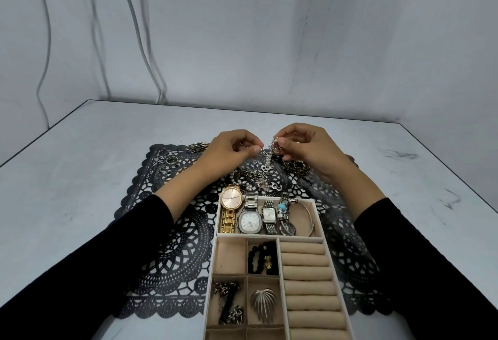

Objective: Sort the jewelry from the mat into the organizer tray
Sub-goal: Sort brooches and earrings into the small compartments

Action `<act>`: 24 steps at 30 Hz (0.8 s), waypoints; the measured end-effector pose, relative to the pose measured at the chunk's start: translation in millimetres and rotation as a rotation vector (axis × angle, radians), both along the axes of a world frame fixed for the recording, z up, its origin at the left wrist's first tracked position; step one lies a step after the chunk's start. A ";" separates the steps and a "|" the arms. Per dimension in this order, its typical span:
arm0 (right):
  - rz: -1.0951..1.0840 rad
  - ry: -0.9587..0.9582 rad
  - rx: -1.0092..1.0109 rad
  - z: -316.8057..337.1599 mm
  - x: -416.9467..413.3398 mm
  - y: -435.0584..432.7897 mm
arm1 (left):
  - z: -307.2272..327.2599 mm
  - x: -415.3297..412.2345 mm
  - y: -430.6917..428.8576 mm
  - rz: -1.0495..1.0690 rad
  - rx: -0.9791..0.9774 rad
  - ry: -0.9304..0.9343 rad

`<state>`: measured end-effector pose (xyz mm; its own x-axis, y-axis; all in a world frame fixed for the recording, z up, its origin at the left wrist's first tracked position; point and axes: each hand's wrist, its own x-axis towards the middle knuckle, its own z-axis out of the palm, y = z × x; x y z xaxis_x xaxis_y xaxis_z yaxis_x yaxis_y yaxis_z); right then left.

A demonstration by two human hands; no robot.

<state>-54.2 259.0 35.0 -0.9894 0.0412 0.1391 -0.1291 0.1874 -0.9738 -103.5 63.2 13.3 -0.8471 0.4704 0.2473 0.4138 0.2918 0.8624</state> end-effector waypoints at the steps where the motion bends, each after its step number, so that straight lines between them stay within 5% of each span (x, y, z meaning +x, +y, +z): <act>1: 0.008 0.003 0.001 -0.3 0.0 -0.6 | -1.1 0.1 0.4 -0.009 0.005 -0.013; 11: 0.037 -0.004 -0.027 -5.8 -2.1 -8.2 | -2.6 3.2 3.9 -0.100 0.019 -0.106; 24: 0.066 0.005 0.012 -6.7 0.8 -2.4 | -12.9 -6.7 -2.7 0.092 -0.176 0.079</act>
